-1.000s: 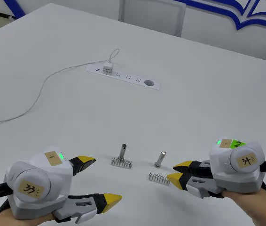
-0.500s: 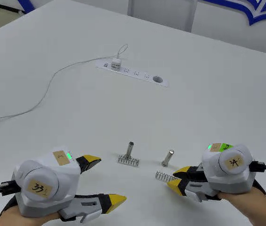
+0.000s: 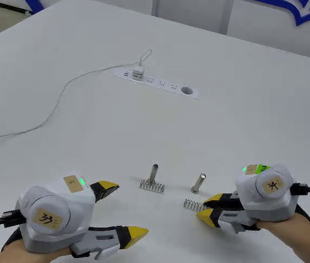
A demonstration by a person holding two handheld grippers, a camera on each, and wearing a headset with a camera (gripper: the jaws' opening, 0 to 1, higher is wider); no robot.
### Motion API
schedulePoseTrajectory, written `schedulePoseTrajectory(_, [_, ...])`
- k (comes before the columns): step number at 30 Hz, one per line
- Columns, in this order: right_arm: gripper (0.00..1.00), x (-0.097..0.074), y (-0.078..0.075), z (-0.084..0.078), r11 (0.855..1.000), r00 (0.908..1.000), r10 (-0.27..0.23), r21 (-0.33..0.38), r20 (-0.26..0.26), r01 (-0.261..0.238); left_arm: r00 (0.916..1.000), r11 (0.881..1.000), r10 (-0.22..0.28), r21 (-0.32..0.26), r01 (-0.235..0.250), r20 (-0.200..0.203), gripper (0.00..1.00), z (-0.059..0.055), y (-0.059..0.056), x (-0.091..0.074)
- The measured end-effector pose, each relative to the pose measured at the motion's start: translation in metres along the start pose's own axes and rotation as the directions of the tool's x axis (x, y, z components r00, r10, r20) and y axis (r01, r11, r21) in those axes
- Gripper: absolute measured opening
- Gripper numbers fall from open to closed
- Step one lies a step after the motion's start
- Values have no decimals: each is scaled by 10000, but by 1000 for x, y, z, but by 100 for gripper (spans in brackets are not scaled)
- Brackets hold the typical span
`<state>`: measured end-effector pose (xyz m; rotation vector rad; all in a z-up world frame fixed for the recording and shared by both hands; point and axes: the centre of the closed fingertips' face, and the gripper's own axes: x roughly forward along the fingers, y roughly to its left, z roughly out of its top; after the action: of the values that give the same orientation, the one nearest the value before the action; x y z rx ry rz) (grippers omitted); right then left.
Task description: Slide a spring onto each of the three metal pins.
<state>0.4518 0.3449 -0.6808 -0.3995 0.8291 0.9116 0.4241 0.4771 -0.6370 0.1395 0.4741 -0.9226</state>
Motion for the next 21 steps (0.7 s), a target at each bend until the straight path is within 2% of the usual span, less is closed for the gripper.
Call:
schedulePoseTrajectory(1, [13,0,1,0,10000,10000,73,-18,-14,-73,10000,10000,-1,14,1,0,62,0,0,0])
schedulePoseTrajectory(6, [12,-2,1,0,9996,9999,65,-272,-118,-69,10000,10000,-16,-39,16,50,62,1,0,0])
schedulePoseTrajectory(13, [11,-2,3,-1,9984,9995,-21,-565,-301,4,9999,9997,-154,173,155,-46,62,0,-5,0])
schedulePoseTrajectory(21, [11,-9,15,2,9982,9996,170,-573,-220,-183,9994,9987,-324,380,328,-94,62,0,-11,0])
